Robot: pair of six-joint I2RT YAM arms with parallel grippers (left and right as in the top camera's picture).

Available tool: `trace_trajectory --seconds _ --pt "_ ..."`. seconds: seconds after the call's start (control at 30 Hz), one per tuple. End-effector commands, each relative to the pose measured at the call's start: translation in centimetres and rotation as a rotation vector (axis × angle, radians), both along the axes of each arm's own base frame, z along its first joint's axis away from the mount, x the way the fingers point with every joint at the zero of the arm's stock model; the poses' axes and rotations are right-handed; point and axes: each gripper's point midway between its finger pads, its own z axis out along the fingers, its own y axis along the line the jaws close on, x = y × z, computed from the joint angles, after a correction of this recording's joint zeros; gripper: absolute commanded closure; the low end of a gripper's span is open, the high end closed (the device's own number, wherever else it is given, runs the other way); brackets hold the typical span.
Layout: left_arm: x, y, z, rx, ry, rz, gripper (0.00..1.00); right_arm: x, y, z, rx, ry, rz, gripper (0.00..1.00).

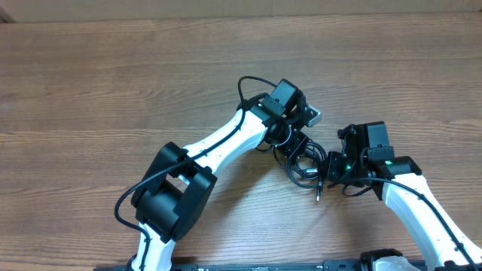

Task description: Untangle cables

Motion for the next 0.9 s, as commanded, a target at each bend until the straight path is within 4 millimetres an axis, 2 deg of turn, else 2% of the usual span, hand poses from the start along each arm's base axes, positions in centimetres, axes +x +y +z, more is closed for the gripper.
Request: trace_trajectory --seconds 0.0,0.23,0.43,0.87 --pt "0.1 -0.8 1.2 -0.044 -0.004 -0.016 0.96 0.7 0.5 0.8 0.024 -0.027 0.008 0.96" --pt "0.1 -0.7 1.2 -0.038 -0.005 -0.014 0.96 0.5 0.4 0.7 0.023 -0.017 0.007 0.96" --pt "0.6 0.6 0.3 0.041 -0.027 0.019 0.96 0.5 0.0 0.6 0.017 0.003 -0.046 0.96" --pt "0.6 0.6 0.3 0.039 -0.024 0.018 0.96 0.4 0.1 0.6 0.023 0.005 -0.043 0.96"
